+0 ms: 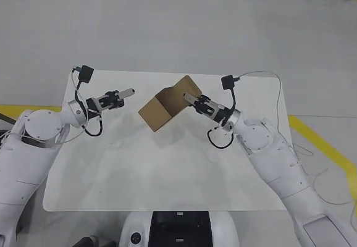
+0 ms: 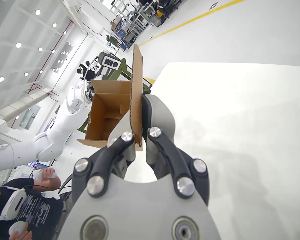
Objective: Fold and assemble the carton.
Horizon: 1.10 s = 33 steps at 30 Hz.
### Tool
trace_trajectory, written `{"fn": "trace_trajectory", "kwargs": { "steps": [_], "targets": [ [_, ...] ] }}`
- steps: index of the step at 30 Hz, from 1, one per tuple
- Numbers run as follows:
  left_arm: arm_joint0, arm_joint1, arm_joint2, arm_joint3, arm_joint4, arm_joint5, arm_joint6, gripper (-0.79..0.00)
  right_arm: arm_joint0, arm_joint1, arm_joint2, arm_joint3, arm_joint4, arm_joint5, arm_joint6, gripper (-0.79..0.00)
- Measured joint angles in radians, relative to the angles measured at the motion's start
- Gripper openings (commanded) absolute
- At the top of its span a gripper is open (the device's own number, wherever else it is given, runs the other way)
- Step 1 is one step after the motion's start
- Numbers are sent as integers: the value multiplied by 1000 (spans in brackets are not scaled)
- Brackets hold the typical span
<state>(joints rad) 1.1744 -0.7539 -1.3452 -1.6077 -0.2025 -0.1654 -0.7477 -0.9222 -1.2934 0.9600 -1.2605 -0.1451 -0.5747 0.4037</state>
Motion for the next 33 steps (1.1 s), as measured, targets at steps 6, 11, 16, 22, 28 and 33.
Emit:
{"fn": "trace_trajectory", "kwargs": {
  "steps": [6,11,16,22,28,33],
  "targets": [
    [1,0,-1,0,-2,0,7,0,0,0,0,0,0,0,0,-785],
    [3,-1,-2,-3,-4,-1,13,0,-17,-2,5,-14,14,15,-27,-785],
    [35,-16,0,-29,7,-70,185,0,-65,-8,24,-41,134,56,-85,-785],
    [61,-29,9,-27,172,-273,357,0,-124,-6,71,-87,263,144,-104,-785],
    [53,-44,41,-6,446,-440,480,0,-151,-4,110,-104,327,247,-104,-785],
    [65,-57,62,-28,701,-537,639,0,-162,-8,119,-110,378,311,-101,-785]
  ]
}}
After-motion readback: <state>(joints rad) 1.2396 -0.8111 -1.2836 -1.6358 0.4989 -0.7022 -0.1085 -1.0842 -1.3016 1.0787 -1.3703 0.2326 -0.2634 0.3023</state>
